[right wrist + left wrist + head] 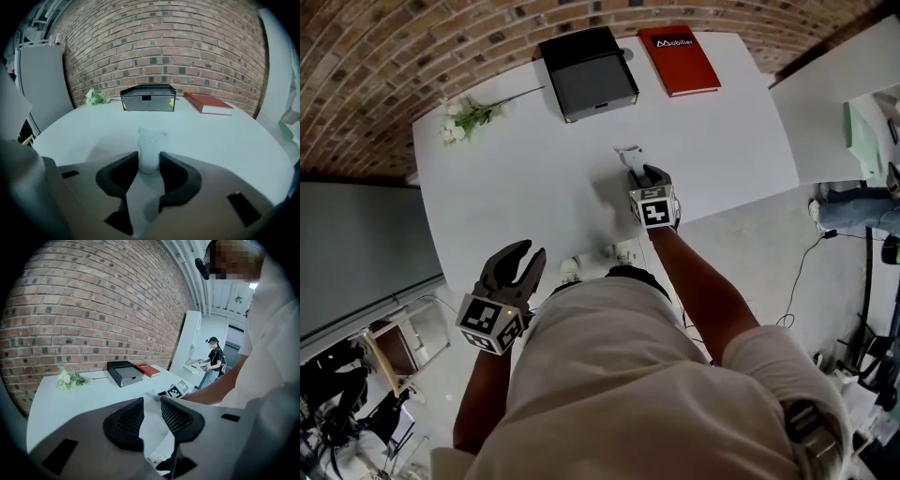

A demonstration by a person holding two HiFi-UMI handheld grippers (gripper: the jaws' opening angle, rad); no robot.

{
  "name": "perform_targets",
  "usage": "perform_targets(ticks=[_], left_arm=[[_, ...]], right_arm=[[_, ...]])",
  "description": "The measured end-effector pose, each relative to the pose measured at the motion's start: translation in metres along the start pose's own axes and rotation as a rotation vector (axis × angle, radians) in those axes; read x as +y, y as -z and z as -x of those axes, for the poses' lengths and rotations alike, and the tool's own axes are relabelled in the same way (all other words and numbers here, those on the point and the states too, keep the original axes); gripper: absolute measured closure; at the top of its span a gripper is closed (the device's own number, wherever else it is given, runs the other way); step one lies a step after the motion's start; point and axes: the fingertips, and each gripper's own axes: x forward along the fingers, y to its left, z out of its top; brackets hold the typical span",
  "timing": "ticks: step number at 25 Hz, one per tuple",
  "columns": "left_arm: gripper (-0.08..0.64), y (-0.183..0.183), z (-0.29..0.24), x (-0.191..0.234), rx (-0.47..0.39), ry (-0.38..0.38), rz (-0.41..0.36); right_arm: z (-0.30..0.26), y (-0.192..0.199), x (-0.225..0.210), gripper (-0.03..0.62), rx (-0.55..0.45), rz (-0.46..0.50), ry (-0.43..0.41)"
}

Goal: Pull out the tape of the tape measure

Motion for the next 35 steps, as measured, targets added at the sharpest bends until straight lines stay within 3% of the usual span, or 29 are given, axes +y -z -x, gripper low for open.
perform_targets(ticks=[9,23,35], left_arm=[[0.448,-0.005,-0.005,-0.004,-0.013,-0.020,0.009],[0.453,-0.019,-0.012,-0.008,-0.060,-0.017,0.006],[0.454,-0.032,-0.017,-0.006,-0.111,0.009,0.006]], right_arm=[[-0.001,-0.003,-0.005,0.449,0.007,0.022,-0.013],[0.019,-0.005,-0.011,0.456,0.022,0.088,-0.131],[0.075,-0.062,0.001,0.457,-0.038,0.158,-0.238]])
